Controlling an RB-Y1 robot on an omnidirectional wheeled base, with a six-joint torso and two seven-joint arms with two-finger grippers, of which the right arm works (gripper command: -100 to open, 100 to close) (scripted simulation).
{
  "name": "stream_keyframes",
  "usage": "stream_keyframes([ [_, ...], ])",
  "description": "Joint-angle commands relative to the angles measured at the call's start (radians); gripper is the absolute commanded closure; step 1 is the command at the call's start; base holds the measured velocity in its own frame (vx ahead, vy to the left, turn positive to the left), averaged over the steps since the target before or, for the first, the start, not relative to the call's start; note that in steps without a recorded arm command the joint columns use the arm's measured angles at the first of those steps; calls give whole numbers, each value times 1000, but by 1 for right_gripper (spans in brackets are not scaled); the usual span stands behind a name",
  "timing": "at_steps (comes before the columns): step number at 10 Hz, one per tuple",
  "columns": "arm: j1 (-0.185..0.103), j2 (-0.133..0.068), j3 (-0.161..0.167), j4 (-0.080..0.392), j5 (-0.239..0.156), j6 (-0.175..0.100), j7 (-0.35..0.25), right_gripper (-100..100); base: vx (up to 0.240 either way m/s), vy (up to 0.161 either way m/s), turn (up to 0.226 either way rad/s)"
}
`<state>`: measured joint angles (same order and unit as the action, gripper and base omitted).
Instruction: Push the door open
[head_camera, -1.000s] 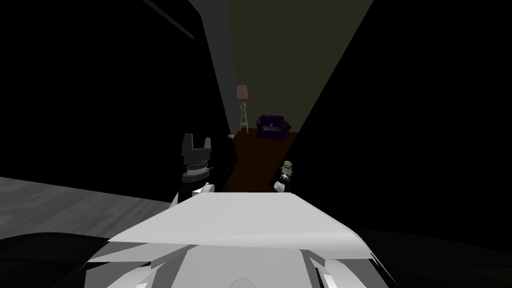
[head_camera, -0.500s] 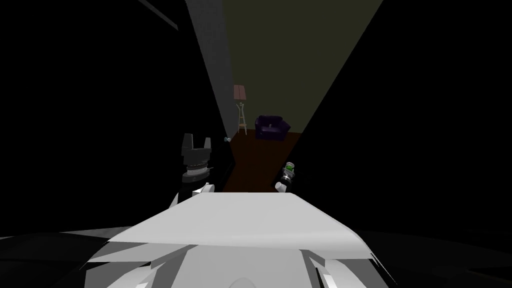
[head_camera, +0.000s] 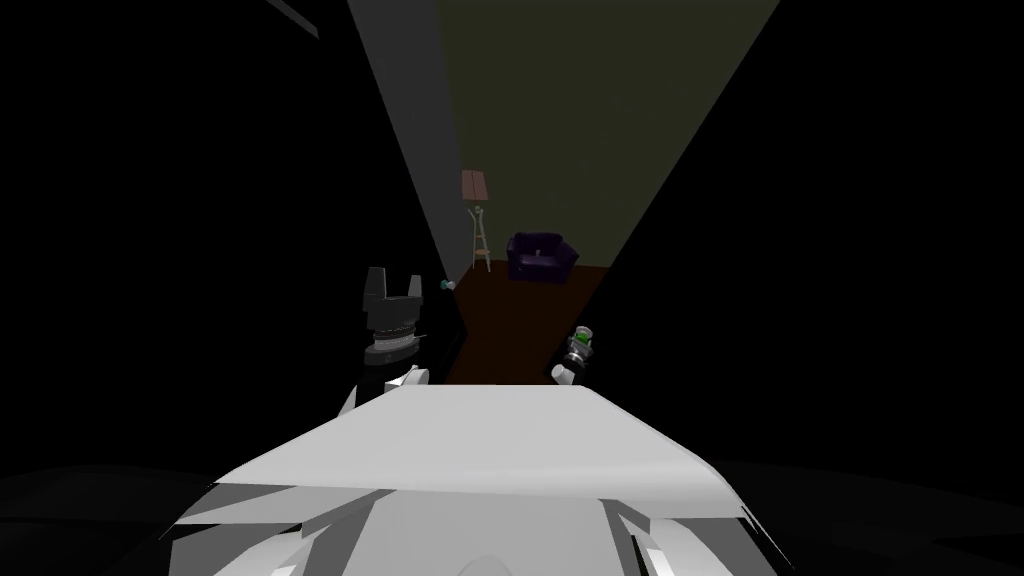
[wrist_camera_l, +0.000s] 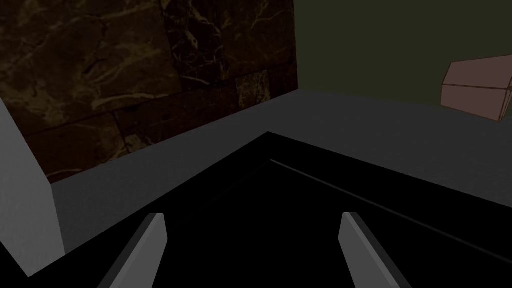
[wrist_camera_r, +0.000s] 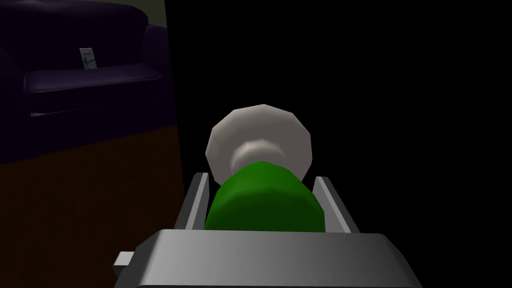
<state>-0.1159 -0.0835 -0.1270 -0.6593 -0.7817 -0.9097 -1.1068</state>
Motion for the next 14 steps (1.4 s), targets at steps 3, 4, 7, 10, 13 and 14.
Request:
stream_keyframes([
  [3, 0, -14, -32, 3, -23, -7, 6, 100, 190, -21, -51],
  [4, 0, -18, -43, 5, -31, -10, 9, 100, 213, -43, -52],
  [7, 0, -25, -65, 9, -48, -15, 14, 100, 100, -29, -24],
  [10, 1, -31, -88, 13, -65, -20, 19, 100, 194, -18, -55],
  [13, 4, -36, -106, 18, -80, -25, 21, 100, 140, -34, -43],
  [14, 4, -38, -110, 19, -83, -26, 22, 100, 173, -48, -45],
])
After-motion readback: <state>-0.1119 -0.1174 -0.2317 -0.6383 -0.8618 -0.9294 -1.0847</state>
